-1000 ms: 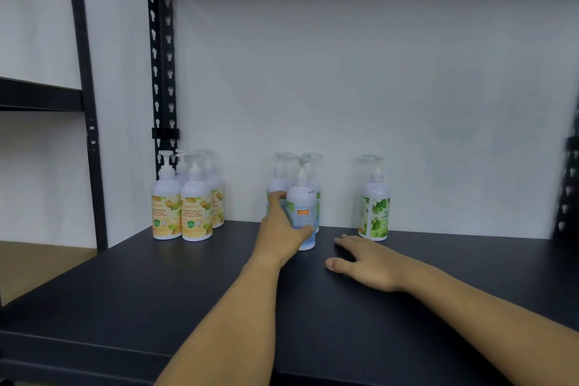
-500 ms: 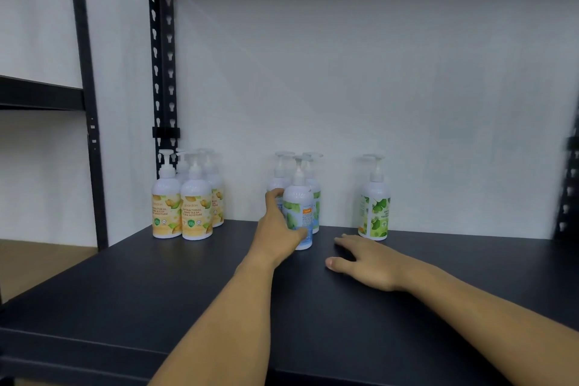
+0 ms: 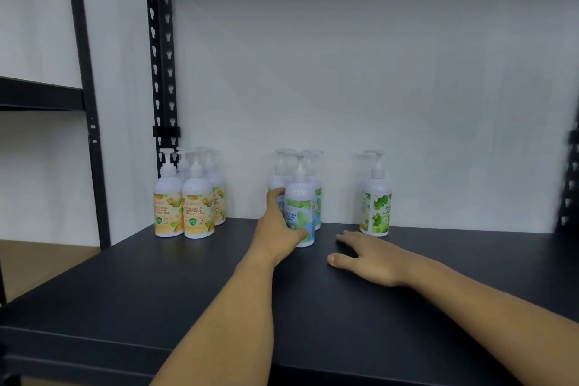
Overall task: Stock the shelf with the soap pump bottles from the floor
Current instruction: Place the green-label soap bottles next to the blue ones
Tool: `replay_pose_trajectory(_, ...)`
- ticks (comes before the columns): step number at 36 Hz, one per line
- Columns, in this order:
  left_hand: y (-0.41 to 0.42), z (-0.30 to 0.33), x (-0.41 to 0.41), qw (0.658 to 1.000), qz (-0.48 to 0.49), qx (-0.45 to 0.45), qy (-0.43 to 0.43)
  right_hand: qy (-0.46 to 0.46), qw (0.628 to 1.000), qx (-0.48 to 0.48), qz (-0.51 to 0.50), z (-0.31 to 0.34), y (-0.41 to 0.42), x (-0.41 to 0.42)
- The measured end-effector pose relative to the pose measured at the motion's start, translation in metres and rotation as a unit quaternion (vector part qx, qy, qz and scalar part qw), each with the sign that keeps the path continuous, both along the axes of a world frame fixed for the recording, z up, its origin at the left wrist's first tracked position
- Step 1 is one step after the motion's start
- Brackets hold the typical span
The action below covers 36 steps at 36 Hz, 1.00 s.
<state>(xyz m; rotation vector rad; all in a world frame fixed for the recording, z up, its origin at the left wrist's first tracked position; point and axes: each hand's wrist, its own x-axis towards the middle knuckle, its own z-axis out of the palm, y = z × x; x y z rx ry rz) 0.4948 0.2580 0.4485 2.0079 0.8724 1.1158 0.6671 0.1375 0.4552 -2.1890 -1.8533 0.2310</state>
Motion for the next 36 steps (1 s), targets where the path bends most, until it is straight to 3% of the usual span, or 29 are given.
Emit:
replay_pose_trajectory(15,-0.014,0.007,0.009,0.991,0.075,0.088,0.061,-0.001,1.0,-0.001,-0.002,0.001,0.0,-0.001)
replay_pose_trajectory(36,-0.013,0.007,0.007,0.992,0.059,0.092,0.057,-0.006,1.0,-0.003,-0.002,0.003,-0.002,-0.004)
